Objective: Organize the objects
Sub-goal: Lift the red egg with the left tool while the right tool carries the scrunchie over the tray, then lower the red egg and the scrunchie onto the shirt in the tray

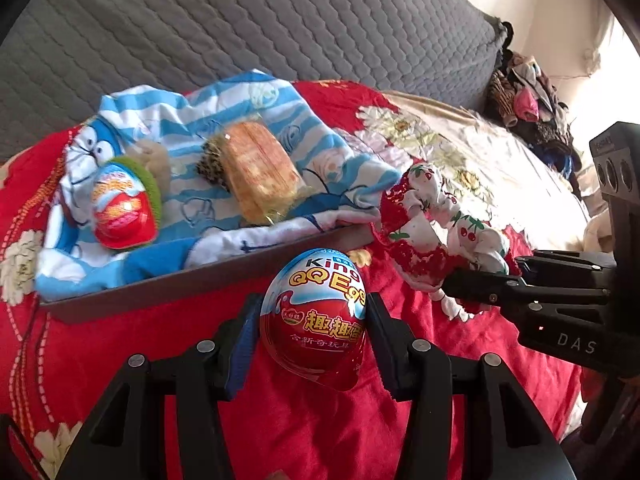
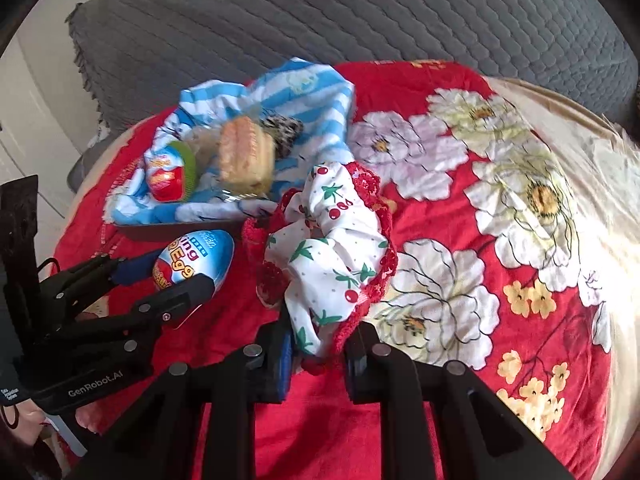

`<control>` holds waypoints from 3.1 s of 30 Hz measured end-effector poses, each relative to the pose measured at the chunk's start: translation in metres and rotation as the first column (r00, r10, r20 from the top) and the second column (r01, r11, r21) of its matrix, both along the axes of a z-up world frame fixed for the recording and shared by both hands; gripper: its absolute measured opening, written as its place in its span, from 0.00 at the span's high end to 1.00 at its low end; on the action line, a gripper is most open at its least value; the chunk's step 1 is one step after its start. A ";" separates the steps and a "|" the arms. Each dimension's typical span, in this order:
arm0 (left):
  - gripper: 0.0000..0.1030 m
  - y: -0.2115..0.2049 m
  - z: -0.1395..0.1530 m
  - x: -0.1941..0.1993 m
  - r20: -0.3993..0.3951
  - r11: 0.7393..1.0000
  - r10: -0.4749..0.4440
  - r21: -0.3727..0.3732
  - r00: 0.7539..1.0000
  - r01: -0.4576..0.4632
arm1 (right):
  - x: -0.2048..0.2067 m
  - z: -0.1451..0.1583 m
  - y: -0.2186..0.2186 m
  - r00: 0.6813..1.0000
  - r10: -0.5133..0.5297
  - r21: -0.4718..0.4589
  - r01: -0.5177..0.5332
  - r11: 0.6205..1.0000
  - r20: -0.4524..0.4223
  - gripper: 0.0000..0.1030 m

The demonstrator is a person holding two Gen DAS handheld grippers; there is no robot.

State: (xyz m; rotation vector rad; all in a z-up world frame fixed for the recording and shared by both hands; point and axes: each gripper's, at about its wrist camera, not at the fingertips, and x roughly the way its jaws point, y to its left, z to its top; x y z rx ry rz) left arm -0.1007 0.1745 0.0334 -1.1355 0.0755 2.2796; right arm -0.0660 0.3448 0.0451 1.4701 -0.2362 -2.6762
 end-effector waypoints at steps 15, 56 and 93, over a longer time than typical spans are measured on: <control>0.49 -0.047 0.032 0.005 -0.065 0.994 0.107 -0.009 0.992 -0.108 | 0.004 0.031 -0.044 0.993 0.079 0.005 -0.079 0.997 -0.082 0.81; 0.48 -0.085 0.073 -0.018 -0.148 0.969 0.245 -0.006 0.958 -0.248 | -0.025 0.077 -0.094 0.975 0.113 0.042 -0.107 0.993 -0.191 0.81; 0.48 -0.073 0.025 -0.143 -0.138 0.956 0.277 -0.058 0.951 -0.287 | -0.160 0.021 -0.090 0.988 0.098 0.037 -0.094 0.995 -0.120 0.81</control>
